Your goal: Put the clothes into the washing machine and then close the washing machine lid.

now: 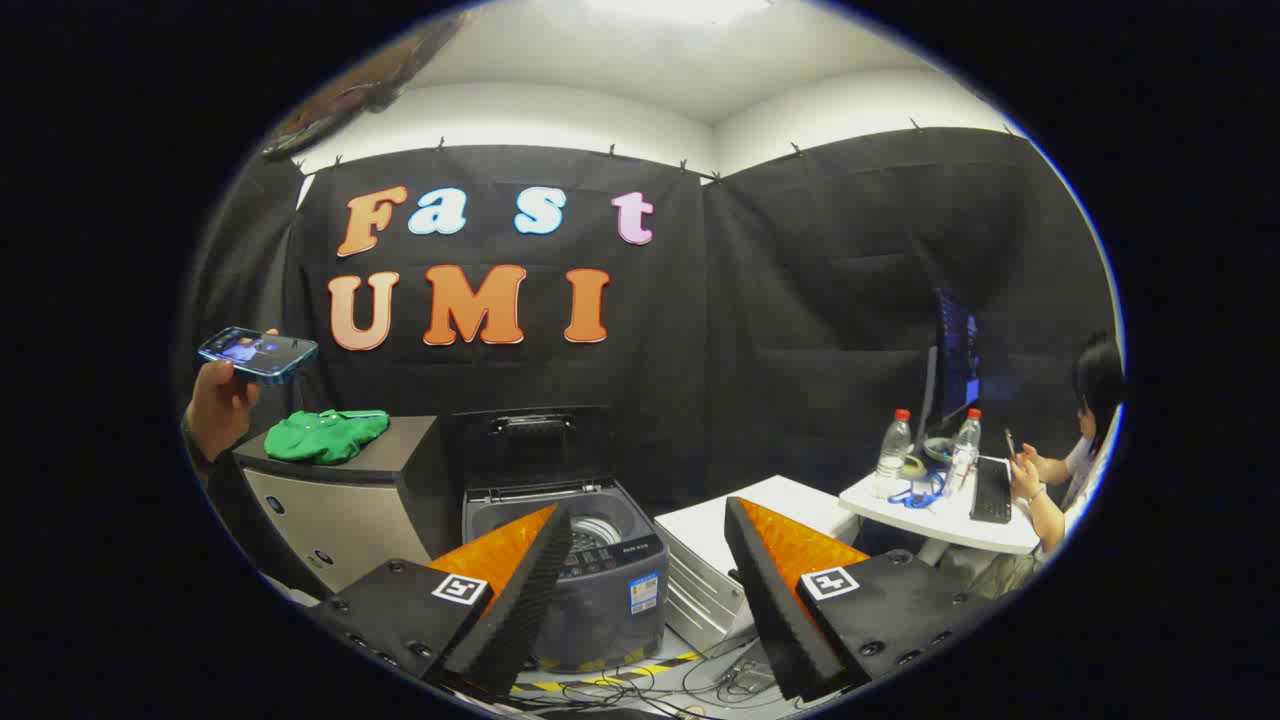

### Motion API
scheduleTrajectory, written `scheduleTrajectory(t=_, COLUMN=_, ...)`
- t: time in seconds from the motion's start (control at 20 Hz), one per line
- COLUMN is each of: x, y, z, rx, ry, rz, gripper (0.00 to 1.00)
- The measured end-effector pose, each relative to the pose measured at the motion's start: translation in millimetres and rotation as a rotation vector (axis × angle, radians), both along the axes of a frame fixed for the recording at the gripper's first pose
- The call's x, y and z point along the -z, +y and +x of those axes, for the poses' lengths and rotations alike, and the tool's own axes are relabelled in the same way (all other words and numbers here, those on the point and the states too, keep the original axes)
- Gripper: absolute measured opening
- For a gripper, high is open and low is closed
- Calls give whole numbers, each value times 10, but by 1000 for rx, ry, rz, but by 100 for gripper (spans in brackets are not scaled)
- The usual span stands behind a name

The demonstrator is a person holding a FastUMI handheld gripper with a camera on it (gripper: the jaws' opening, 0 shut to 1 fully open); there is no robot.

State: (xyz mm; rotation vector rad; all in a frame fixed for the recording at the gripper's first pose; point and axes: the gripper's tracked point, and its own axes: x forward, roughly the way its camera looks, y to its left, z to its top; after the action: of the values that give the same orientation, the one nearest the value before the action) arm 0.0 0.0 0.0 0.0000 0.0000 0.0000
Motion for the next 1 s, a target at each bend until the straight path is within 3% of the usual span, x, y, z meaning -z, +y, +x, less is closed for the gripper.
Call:
scheduleTrajectory(t=0.1, x=-63, y=24, z=-220, rx=-5, ry=-16, rz=79, gripper=98)
scheduleTrajectory(t=0.25, x=163, y=-89, z=-146, rx=8, ry=7, rz=61, gripper=99)
scheduleTrajectory(t=0.45, x=434, y=-231, z=514, rx=-11, ry=-32, rz=-74, gripper=100)
scheduleTrajectory(t=0.7, x=538, y=-116, z=1416, rx=-13, ry=-40, rz=-36, gripper=100)
scheduleTrajectory(t=1.0, x=416, y=313, z=1690, rx=-79, ry=-77, rz=-29, gripper=100)
